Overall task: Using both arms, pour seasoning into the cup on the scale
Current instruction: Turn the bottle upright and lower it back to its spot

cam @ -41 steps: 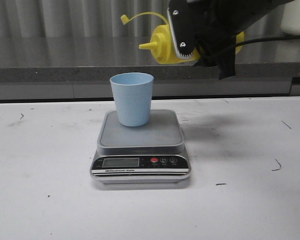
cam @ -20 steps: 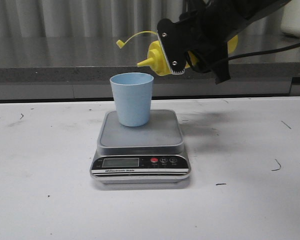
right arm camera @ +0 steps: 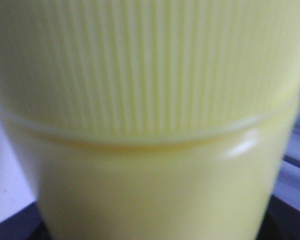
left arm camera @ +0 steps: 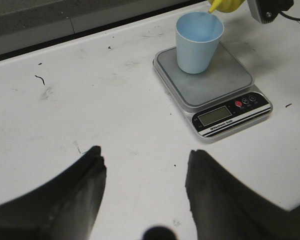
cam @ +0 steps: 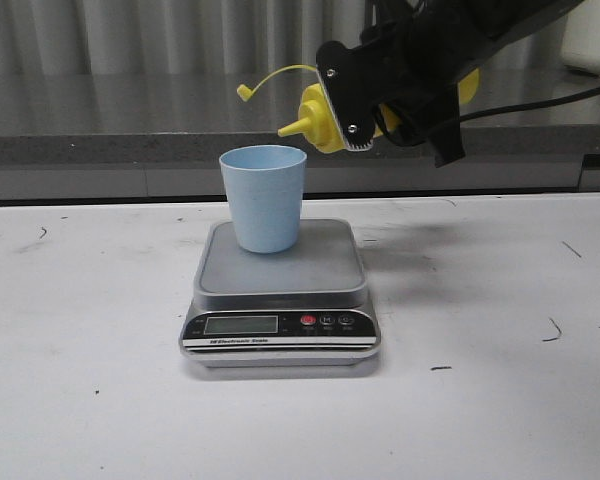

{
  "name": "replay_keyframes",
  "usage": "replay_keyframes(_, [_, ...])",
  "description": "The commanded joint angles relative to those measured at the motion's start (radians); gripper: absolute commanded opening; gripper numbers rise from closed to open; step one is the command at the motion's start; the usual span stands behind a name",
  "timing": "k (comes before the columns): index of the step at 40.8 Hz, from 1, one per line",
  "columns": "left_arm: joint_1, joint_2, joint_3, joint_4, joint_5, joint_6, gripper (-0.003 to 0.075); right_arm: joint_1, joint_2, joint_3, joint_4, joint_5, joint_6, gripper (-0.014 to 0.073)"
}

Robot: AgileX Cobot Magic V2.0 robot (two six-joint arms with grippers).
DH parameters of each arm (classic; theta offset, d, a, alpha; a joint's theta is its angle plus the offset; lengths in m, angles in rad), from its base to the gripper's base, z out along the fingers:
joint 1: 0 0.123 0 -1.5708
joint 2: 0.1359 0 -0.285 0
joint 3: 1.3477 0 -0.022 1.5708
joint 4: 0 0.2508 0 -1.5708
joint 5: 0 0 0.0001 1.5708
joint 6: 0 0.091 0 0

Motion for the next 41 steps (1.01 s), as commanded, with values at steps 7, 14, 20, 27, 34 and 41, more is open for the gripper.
replay_keyframes(7, [-0.007, 0.003, -0.026, -0.005, -0.067, -0.004, 0.0365, -0.066, -0.149, -0.035, 0.319, -0.023, 0.139, 0.0337])
replay_keyframes(14, [-0.007, 0.003, -0.026, -0.005, -0.067, -0.004, 0.0365, -0.168, -0.229, 0.033, 0.561, -0.129, 0.143, 0.0337])
replay_keyframes(20, [-0.007, 0.003, -0.026, -0.005, -0.067, -0.004, 0.0365, -0.275, -0.286, 0.151, 0.791, -0.314, 0.140, 0.0337])
replay_keyframes(27, [-0.007, 0.003, -0.026, -0.005, -0.067, -0.004, 0.0365, -0.390, -0.304, 0.324, 1.109, -0.582, 0.070, 0.0337])
replay_keyframes(34, [-0.007, 0.003, -0.026, -0.005, -0.067, -0.004, 0.0365, -0.430, -0.293, 0.517, 1.406, -0.998, -0.082, 0.0337])
replay_keyframes(41, [-0.007, 0.003, -0.026, -0.005, -0.067, -0.004, 0.0364, -0.430, -0.217, 0.602, 1.501, -1.271, -0.136, 0.0337])
